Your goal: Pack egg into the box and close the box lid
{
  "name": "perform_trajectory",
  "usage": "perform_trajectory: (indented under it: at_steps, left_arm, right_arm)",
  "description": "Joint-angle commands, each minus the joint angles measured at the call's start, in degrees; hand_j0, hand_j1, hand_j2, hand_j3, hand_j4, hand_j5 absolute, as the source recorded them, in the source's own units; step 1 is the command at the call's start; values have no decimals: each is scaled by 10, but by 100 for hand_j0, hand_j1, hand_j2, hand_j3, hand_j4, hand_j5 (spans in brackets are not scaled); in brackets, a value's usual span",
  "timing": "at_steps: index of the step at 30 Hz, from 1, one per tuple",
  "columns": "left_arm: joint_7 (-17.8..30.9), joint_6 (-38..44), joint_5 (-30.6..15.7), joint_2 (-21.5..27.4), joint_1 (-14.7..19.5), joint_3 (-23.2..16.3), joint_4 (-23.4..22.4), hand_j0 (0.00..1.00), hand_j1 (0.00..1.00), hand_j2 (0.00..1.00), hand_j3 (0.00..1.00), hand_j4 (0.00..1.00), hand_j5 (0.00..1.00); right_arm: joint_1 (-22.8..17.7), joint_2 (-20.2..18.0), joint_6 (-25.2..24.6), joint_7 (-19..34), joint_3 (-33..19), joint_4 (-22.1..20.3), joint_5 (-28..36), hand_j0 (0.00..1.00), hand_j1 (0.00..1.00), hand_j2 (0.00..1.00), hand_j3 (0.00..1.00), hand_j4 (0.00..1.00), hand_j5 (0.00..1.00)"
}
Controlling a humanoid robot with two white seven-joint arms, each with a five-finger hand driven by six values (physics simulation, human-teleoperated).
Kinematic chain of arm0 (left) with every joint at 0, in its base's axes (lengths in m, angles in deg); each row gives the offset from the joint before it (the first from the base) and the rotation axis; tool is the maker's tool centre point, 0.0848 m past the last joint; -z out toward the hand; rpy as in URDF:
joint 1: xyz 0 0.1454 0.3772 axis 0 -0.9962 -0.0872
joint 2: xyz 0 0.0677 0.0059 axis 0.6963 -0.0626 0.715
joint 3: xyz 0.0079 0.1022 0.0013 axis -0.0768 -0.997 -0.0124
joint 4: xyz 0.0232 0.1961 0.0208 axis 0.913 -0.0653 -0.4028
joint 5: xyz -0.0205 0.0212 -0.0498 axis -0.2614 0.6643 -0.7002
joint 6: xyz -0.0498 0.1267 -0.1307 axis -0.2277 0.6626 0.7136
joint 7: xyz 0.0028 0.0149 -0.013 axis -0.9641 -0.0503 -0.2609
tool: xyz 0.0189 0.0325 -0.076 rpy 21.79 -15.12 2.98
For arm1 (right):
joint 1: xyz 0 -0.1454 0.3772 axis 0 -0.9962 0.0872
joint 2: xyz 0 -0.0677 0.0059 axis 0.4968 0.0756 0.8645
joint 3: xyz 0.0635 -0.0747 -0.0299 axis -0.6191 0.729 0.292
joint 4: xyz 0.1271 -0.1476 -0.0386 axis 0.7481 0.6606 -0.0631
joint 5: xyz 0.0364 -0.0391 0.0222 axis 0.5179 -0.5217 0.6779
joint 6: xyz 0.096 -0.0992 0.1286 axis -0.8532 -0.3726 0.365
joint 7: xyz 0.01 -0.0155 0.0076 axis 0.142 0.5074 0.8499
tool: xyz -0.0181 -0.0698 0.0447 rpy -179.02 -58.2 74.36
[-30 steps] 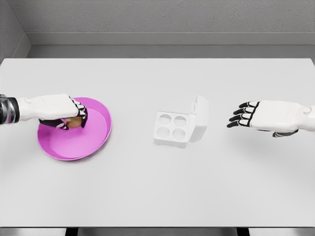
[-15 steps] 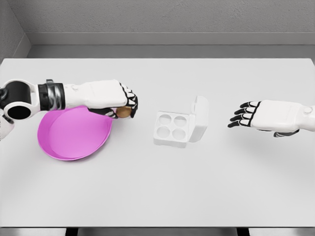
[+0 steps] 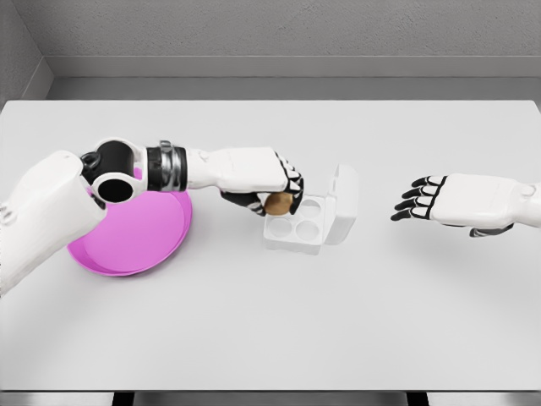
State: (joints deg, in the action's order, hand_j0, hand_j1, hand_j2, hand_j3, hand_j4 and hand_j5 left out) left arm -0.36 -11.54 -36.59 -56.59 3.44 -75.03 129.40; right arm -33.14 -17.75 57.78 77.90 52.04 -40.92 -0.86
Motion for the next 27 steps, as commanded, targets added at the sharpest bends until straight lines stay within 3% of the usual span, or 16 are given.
perform_trajectory:
  at_steps: [1,15,27]
  left_arm:
    - [2,2,-4,-7,0,-7,-8,45,45,45,45,45,45]
    - [2,2,-4,-6,0,-20,-8,52,52,52,52,52,52]
    - [3,2,-4,-7,-1,-28,-13,68,68,68,68,68,68]
  right_arm:
    - [0,-1,-1,0,0,0,2,100,100,100,100,100,100]
    - [0,-1,-1,0,1,0,2,100,100,100,100,100,100]
    - [0,-1,-1,0,5,0,2,100,100,100,100,100,100]
